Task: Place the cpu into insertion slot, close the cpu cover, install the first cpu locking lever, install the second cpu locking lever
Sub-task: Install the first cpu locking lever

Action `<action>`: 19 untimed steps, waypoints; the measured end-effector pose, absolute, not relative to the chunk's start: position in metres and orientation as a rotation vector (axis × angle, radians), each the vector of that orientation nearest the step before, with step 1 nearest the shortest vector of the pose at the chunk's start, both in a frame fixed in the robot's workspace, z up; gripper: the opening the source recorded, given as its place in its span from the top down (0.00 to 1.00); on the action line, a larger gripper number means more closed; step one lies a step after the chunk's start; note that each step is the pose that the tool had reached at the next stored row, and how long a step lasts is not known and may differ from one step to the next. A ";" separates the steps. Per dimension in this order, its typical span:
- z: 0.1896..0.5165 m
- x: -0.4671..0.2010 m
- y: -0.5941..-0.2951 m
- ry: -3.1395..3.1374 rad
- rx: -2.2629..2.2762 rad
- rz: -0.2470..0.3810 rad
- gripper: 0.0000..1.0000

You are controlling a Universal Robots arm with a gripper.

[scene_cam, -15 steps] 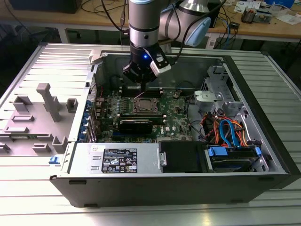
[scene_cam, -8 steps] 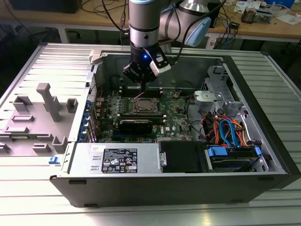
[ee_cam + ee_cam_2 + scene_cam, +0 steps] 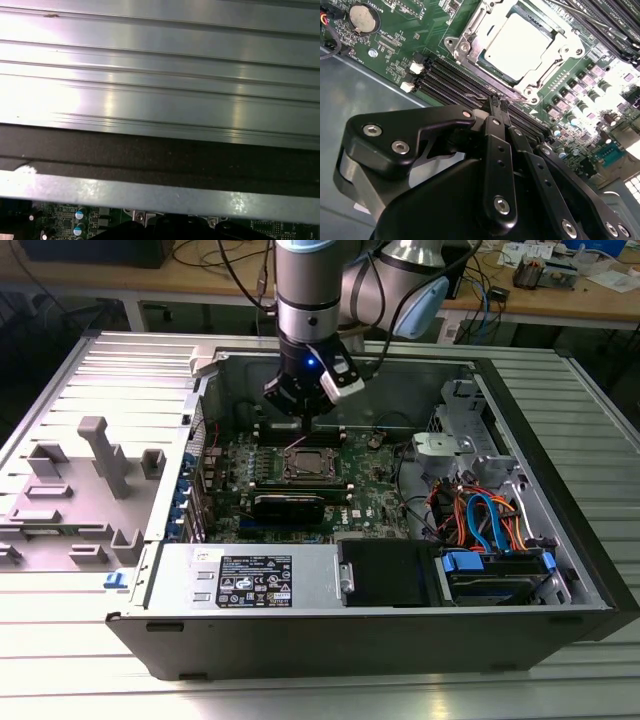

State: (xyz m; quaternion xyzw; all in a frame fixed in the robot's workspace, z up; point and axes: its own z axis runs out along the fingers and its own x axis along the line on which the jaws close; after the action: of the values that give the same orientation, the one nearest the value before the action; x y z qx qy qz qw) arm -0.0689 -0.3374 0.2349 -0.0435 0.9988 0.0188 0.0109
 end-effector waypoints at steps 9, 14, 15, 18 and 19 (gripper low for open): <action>0.232 -0.063 -0.337 3.117 -0.096 0.058 0.89; 0.231 -0.060 -0.337 3.117 -0.095 0.058 0.89; 0.230 -0.059 -0.337 3.117 -0.095 0.058 0.89; 0.228 -0.058 -0.337 3.117 -0.095 0.058 0.89; 0.227 -0.057 -0.337 3.117 -0.095 0.058 0.89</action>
State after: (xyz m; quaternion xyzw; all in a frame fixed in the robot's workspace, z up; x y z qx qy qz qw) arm -0.0571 -0.3372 0.2274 -0.0305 0.9993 0.0187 0.0112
